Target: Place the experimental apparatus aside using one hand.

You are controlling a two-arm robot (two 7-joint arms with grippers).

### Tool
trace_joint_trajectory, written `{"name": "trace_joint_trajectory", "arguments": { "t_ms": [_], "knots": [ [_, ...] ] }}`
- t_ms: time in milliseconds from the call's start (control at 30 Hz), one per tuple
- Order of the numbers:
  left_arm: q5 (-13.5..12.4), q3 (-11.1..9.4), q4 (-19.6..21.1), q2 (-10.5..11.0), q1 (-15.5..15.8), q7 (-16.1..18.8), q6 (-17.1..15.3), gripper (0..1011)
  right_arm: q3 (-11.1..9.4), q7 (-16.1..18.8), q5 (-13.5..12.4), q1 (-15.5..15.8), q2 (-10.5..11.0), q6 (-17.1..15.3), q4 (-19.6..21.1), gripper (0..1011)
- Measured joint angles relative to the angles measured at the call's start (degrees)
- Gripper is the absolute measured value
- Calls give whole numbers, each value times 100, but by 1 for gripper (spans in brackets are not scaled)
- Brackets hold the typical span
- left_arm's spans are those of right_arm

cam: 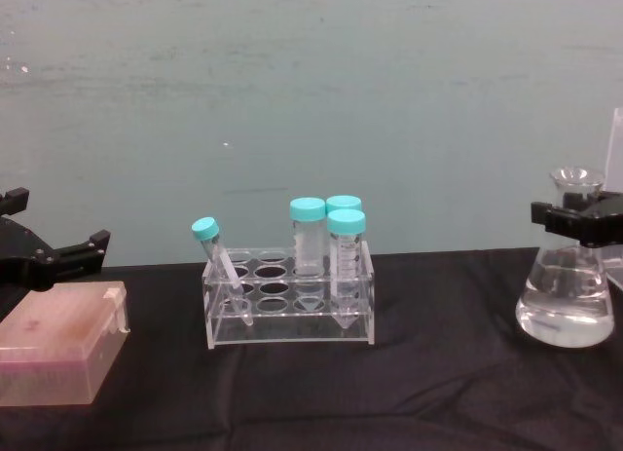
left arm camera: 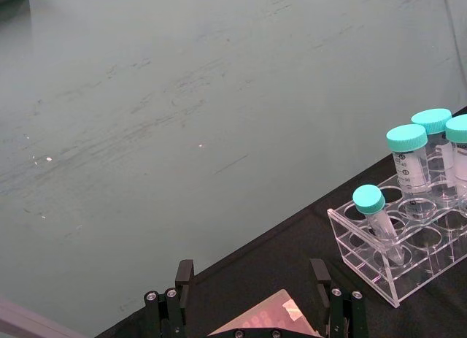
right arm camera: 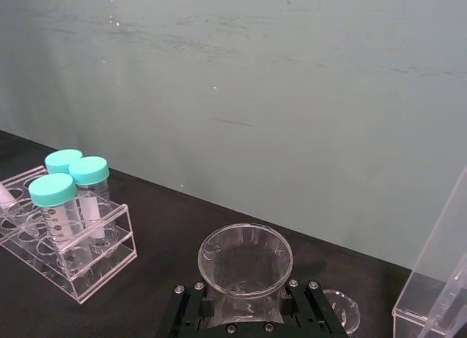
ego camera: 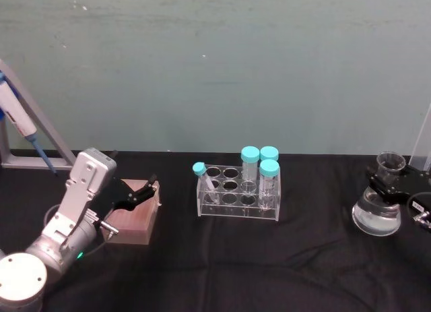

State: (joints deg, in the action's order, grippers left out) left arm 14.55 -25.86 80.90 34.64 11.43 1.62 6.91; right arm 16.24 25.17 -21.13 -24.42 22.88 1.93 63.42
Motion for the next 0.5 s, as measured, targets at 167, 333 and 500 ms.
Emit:
{"name": "trace_joint_trajectory", "arguments": {
  "t_ms": [167,333,500],
  "knots": [
    [0,0,0,0,0,0,0,1000,-80,-62,31,46,-10,-33,35,453],
    [0,0,0,0,0,0,0,1000,-144,-104,58,92,-18,-58,70,453],
    [0,0,0,0,0,0,0,1000,-220,-153,82,153,-14,-101,131,453]
  ]
}}
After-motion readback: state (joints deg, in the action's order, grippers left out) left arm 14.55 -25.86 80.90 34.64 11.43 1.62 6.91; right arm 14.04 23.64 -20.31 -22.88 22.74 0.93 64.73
